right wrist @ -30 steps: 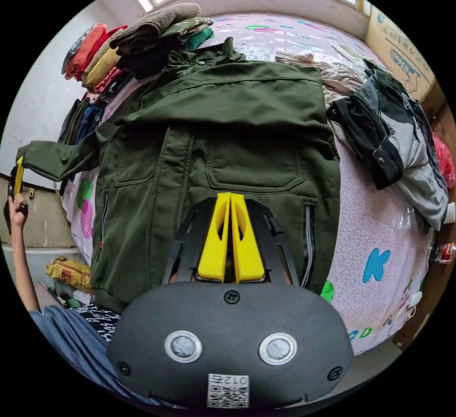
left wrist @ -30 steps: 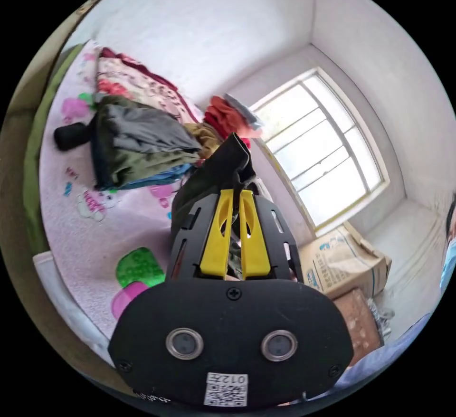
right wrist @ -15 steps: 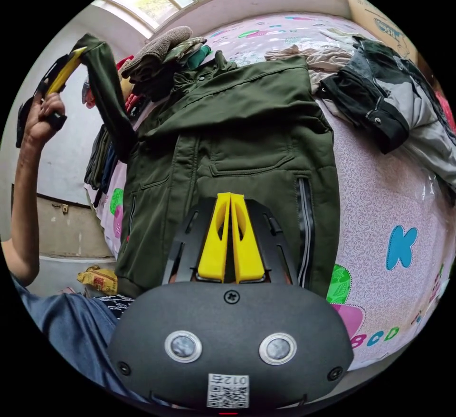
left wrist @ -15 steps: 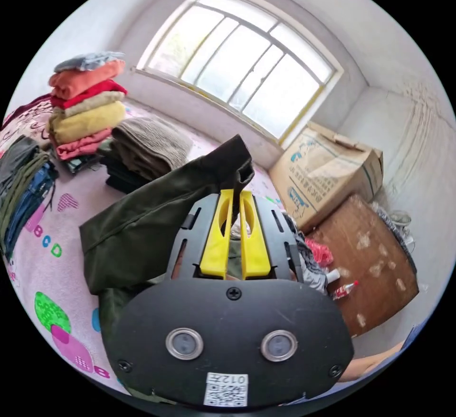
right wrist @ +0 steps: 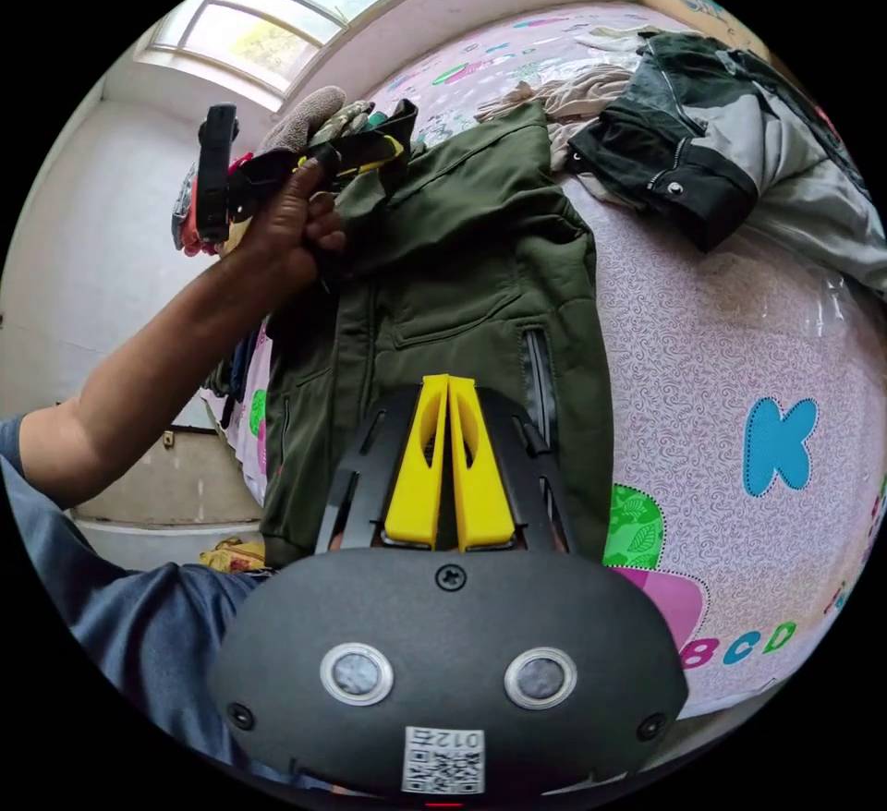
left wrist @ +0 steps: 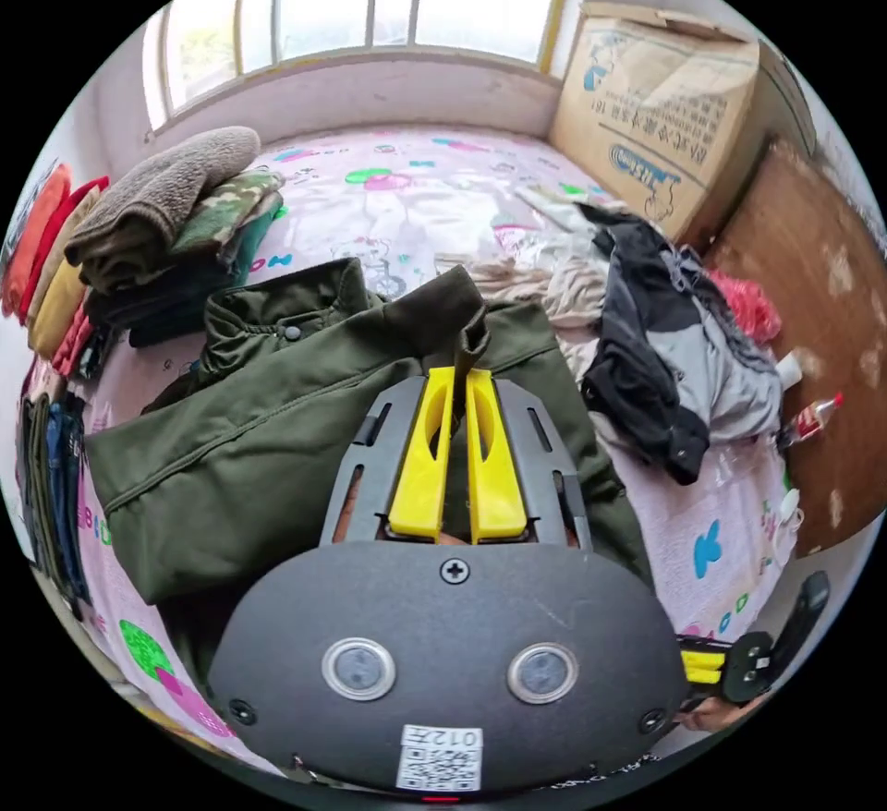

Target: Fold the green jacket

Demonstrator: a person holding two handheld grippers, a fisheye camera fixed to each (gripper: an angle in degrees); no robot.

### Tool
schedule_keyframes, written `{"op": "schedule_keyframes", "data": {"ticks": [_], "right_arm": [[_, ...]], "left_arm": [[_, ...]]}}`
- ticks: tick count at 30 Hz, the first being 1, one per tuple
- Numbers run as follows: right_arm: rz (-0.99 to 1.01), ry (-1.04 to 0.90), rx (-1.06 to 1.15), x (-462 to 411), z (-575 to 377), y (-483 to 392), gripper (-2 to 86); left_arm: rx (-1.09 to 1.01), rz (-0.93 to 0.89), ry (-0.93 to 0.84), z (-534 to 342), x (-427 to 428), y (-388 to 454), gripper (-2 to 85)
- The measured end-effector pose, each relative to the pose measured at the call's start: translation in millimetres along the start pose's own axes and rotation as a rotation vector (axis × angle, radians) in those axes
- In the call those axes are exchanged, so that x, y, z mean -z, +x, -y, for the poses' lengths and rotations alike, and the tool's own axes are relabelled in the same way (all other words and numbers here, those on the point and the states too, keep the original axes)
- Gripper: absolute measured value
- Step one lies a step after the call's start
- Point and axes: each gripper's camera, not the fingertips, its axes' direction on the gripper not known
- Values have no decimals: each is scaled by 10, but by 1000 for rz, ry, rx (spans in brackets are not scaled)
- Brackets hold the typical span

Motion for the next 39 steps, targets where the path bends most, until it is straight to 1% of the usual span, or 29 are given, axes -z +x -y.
{"op": "schedule_keyframes", "data": {"ticks": [4, 7, 11, 14, 17, 20, 21, 22, 23, 25, 27, 29, 32, 34, 35, 37, 39], "right_arm": [[-5, 28, -39, 94, 114, 212, -1], [-40, 103, -51, 215, 296, 317, -1], [-94, 234, -31, 375, 685, 327, -1], [-54, 265, 69, 351, 1242, 158, -1], [-35, 190, 193, 55, 1918, -98, 0], [-17, 19, 323, -469, 2512, -321, -1], [-21, -76, 360, -710, 2700, -374, -1], [-41, -182, 385, -951, 2852, -394, -1], [-77, -236, 383, -1075, 2918, -385, -1], [-257, -373, 393, -1449, 3067, -311, -1], [-249, -386, 379, -1536, 3141, -271, -1], [-241, -391, 369, -1568, 3195, -241, 0], [-238, -337, 391, -1515, 3158, -222, 3], [-204, -238, 406, -1296, 3067, -218, 8], [-186, -206, 401, -1219, 3037, -202, 9], [-114, -100, 319, -940, 2938, -26, 27], [-71, -57, 243, -812, 2884, 178, 54]], "left_arm": [[-151, 88, -103, 49, -507, 481, 0], [-283, 164, -90, 20, -663, 815, 0], [-397, 191, -42, 6, -747, 1066, 0], [-465, 204, -38, 8, -876, 1164, 1], [-513, 227, -22, 23, -952, 1232, 1], [-567, 277, -8, 33, -1028, 1314, 2], [-592, 302, -2, 34, -1055, 1345, 2], [-616, 326, 4, 34, -1078, 1366, 2], [-626, 337, 7, 35, -1087, 1372, 2], [-652, 353, 21, 30, -1079, 1365, 1], [-662, 330, 47, -16, -990, 1318, 1], [-612, 300, 93, -74, -815, 1176, 0], [-426, 202, 166, -179, -382, 644, -1], [-198, 180, 153, -244, -90, -61, -1], [-138, 178, 153, -262, -21, -270, -1], [70, 165, 163, -329, 205, -1139, -2], [161, 159, 137, -322, 263, -1720, -2]]}}
